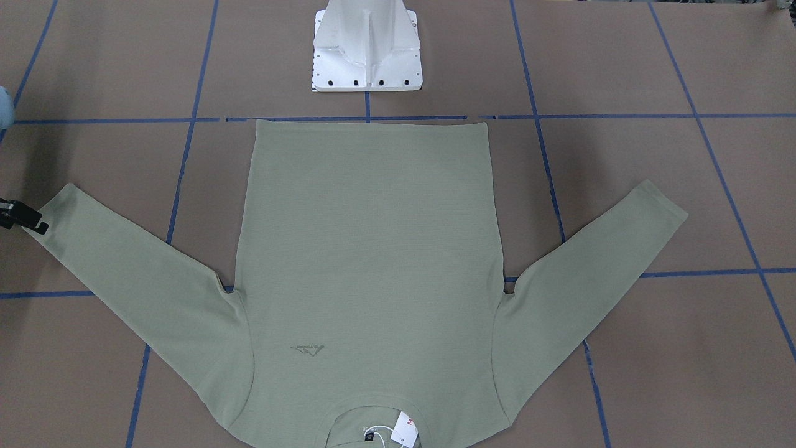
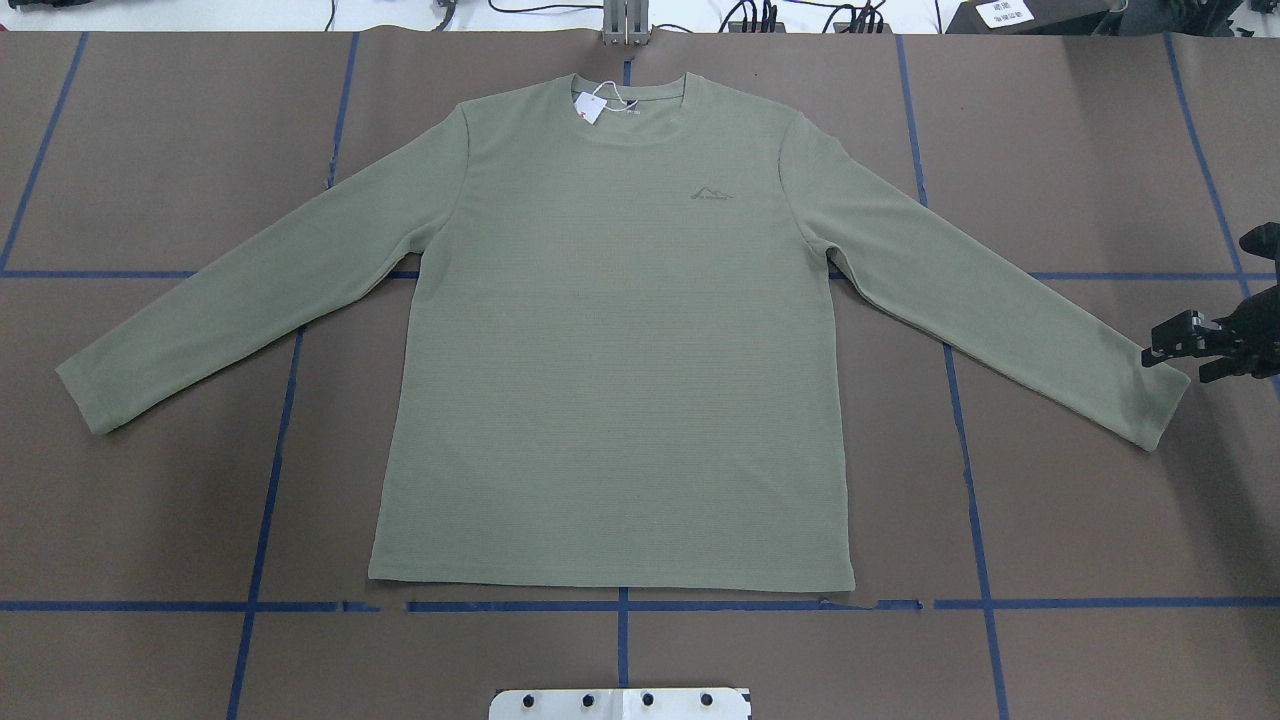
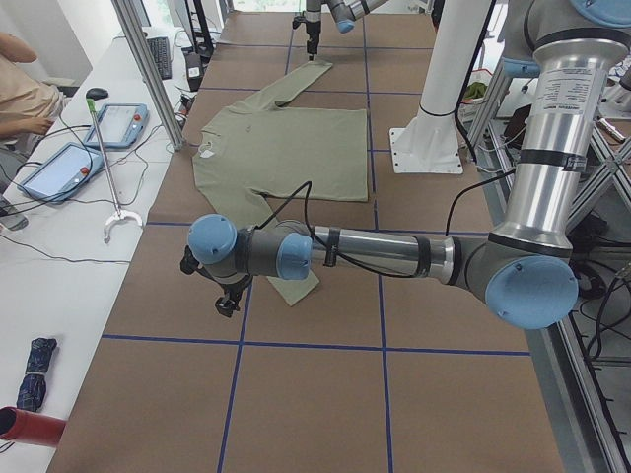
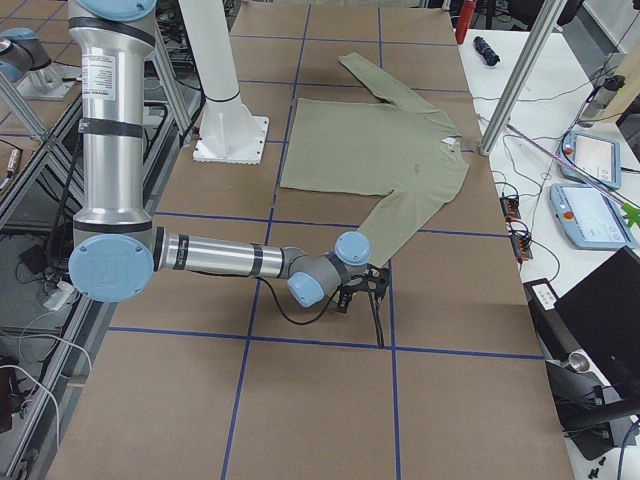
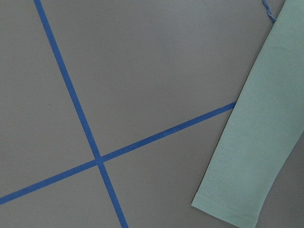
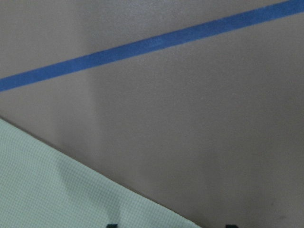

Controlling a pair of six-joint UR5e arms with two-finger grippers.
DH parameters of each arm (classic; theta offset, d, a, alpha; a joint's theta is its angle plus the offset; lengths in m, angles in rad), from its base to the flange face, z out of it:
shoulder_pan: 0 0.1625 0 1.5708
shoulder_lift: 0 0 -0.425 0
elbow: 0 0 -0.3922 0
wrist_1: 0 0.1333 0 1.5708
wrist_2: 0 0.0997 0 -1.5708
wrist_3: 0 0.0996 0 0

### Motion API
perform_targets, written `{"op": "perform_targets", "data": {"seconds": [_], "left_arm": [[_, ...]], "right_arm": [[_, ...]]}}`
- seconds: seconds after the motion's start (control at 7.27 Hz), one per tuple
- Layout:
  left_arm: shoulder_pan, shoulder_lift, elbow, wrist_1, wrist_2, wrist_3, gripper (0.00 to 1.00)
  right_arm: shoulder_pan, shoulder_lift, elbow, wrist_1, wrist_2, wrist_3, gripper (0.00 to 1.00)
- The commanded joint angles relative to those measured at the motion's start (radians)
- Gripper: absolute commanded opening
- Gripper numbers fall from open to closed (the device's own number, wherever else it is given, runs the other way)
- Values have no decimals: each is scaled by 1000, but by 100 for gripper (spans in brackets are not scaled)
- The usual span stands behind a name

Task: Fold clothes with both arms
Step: 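Reach the right gripper to the sleeve cuff on its side and grasp it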

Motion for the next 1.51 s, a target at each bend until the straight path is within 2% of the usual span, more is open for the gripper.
{"op": "perform_targets", "data": {"seconds": [0.0, 0.14, 0.28, 0.41, 0.69, 0.83, 1.1, 1.24, 1.38], "left_arm": [[0, 1, -1, -2, -1, -1, 100], [0, 1, -4, -2, 1, -2, 100], [0, 1, -10, -2, -1, -5, 100], [0, 1, -12, -2, -1, -5, 100], [-2, 2, -24, -1, 1, -7, 100], [-2, 2, -26, -1, -1, -5, 100], [-2, 2, -44, -1, -1, -5, 100], [-2, 2, -58, 1, -1, -7, 100], [-2, 2, -59, 1, -1, -7, 100]], "right_arm": [[-2, -2, -16, 2, 2, 1, 67], [-2, -2, -17, 2, 4, 2, 62], [-2, -8, -17, 2, 4, 2, 35], [-2, -10, -14, 2, 7, 1, 0], [0, -15, -6, 3, 11, -2, 0], [3, -16, 22, 3, 55, 1, 0], [3, -21, 206, -13, 96, 86, 0], [-17, 55, 239, -15, 96, 205, 0], [-64, 191, 232, -16, 96, 393, 0]]}}
